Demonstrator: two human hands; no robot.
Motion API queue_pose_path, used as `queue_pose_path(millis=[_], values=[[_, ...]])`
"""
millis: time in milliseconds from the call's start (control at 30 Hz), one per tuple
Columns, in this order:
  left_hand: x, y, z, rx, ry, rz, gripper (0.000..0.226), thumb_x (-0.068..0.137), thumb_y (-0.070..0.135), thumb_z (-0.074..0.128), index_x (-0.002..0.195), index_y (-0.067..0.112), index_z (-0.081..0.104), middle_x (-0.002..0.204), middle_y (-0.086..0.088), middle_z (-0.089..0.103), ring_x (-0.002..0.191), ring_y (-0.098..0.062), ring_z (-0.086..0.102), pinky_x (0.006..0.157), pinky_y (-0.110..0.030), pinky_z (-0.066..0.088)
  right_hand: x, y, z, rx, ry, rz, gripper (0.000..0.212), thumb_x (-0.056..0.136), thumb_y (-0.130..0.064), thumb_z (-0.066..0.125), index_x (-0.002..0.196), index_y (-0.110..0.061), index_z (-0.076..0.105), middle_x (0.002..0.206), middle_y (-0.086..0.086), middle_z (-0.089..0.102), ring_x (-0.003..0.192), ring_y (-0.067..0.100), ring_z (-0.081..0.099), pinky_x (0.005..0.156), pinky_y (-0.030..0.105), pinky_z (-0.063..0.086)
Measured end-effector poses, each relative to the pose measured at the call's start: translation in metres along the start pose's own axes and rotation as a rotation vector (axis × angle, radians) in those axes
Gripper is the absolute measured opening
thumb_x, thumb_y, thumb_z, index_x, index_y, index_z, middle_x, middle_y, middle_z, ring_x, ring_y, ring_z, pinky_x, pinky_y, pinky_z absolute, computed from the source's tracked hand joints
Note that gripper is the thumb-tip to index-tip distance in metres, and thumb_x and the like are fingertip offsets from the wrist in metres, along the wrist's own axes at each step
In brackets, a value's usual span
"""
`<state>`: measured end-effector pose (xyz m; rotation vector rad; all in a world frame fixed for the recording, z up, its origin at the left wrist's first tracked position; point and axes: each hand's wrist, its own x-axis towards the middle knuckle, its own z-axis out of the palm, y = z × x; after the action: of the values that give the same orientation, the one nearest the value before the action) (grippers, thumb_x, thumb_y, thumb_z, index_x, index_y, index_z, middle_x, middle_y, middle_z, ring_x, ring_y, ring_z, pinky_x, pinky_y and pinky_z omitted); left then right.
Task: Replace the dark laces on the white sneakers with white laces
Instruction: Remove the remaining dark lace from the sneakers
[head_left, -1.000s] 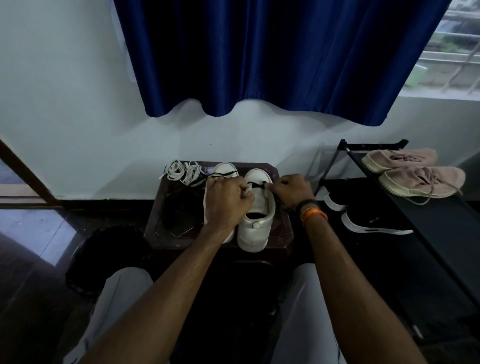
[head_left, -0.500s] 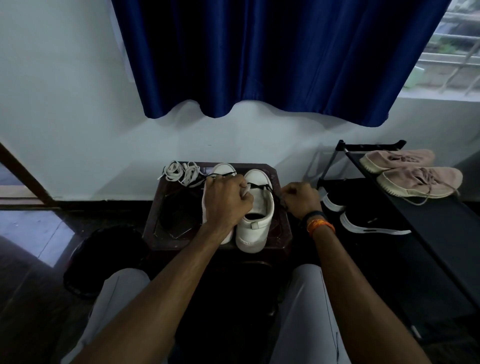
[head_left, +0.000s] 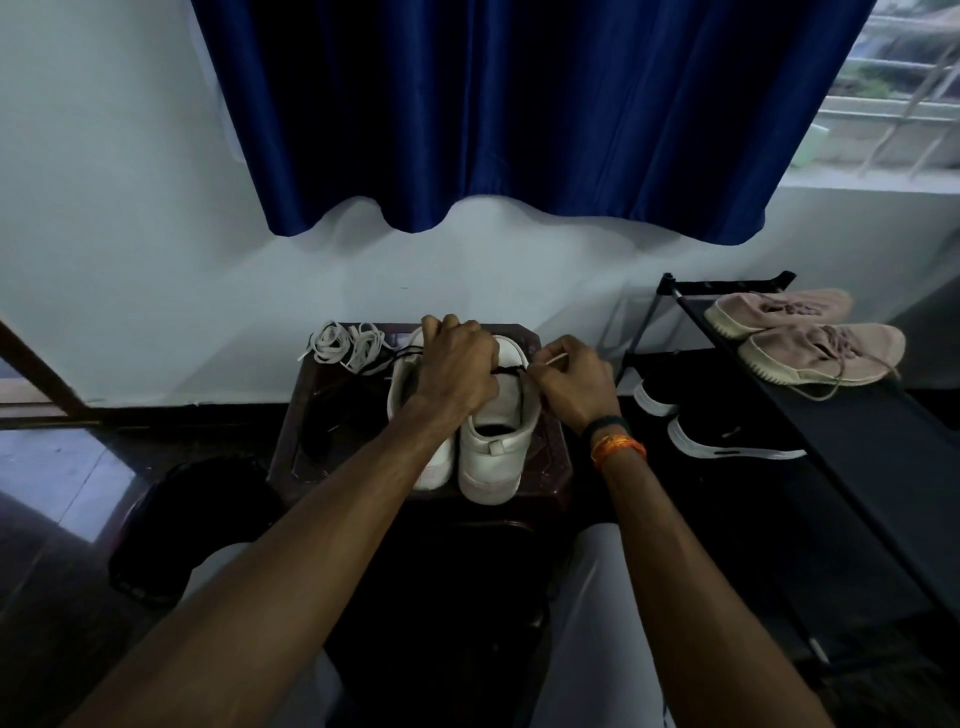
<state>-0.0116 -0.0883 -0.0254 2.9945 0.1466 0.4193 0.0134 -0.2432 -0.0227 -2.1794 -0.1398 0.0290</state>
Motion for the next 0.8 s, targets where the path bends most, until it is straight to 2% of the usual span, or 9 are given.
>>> queue_pose_path(millis=[67,133,200,267,400,500,633,800], values=[[-0.001,-0.003,0.002,-0.051,0.01,-0.028,0.022,0.068,0.013,0.072,0.085,0.025,0.076,0.092,0.006,0.072,0.096,-0.021,0.055,0.085,-0.034,0.02,0.002,0.005,-0.001,0.009,0.015,-0.014,0.003,0.085,-0.024,0.065,0.084,-0.021,0.066,0.078,-0.002,0.07,0.077,0.02,0.067,0.076,0.039,0.058],[-0.003,-0.006,0.004,-0.113,0.035,-0.056,0.025,0.067,0.009,0.069,0.085,0.025,0.076,0.09,0.007,0.074,0.096,-0.019,0.06,0.085,-0.032,0.019,0.004,0.007,-0.001,-0.012,0.011,-0.021,0.007,0.089,-0.025,0.063,0.088,-0.02,0.068,0.084,0.001,0.072,0.082,0.023,0.067,0.075,0.035,0.056],[-0.004,-0.008,0.006,-0.179,0.07,-0.074,0.025,0.066,0.007,0.067,0.083,0.023,0.076,0.086,0.005,0.075,0.094,-0.02,0.064,0.084,-0.032,0.02,0.005,0.004,0.003,-0.131,0.001,-0.062,0.012,0.09,-0.026,0.061,0.092,-0.021,0.071,0.094,0.004,0.074,0.092,0.027,0.067,0.075,0.028,0.048],[-0.005,-0.009,0.008,-0.222,0.104,-0.092,0.021,0.066,0.006,0.066,0.08,0.02,0.074,0.082,0.002,0.073,0.091,-0.023,0.066,0.081,-0.031,0.019,0.004,-0.002,0.01,-0.251,0.002,-0.116,0.019,0.088,-0.024,0.059,0.098,-0.022,0.074,0.103,0.006,0.074,0.099,0.031,0.066,0.077,0.031,0.049],[-0.006,-0.011,0.011,-0.316,0.103,-0.139,0.018,0.069,0.006,0.064,0.081,0.017,0.071,0.081,-0.003,0.073,0.091,-0.028,0.066,0.089,-0.038,0.034,0.005,-0.011,0.026,-0.462,-0.041,-0.249,0.034,0.084,-0.02,0.062,0.116,-0.023,0.074,0.123,0.007,0.067,0.113,0.034,0.058,0.088,0.038,0.051],[-0.008,-0.014,0.011,-0.379,0.115,-0.13,0.019,0.067,0.008,0.064,0.084,0.014,0.068,0.078,-0.004,0.072,0.086,-0.032,0.066,0.09,-0.043,0.042,0.009,-0.013,0.034,-0.654,-0.074,-0.318,0.032,0.086,-0.028,0.064,0.115,-0.028,0.074,0.116,0.007,0.068,0.114,0.034,0.053,0.09,0.04,0.049],[-0.013,-0.016,0.005,-0.495,0.14,-0.088,0.03,0.063,0.022,0.053,0.088,0.009,0.064,0.074,-0.006,0.07,0.079,-0.033,0.065,0.082,-0.044,0.048,0.015,-0.022,0.036,-0.738,-0.039,-0.4,0.022,0.09,-0.035,0.063,0.104,-0.027,0.078,0.106,0.009,0.07,0.107,0.032,0.059,0.087,0.038,0.048],[-0.016,-0.023,0.007,-0.485,0.145,-0.089,0.021,0.067,0.012,0.063,0.088,0.012,0.06,0.071,-0.002,0.066,0.078,-0.032,0.063,0.075,-0.042,0.05,0.013,-0.03,0.038,-0.777,0.0,-0.467,0.021,0.09,-0.03,0.061,0.1,-0.016,0.073,0.107,0.01,0.071,0.098,0.033,0.066,0.079,0.036,0.048]])
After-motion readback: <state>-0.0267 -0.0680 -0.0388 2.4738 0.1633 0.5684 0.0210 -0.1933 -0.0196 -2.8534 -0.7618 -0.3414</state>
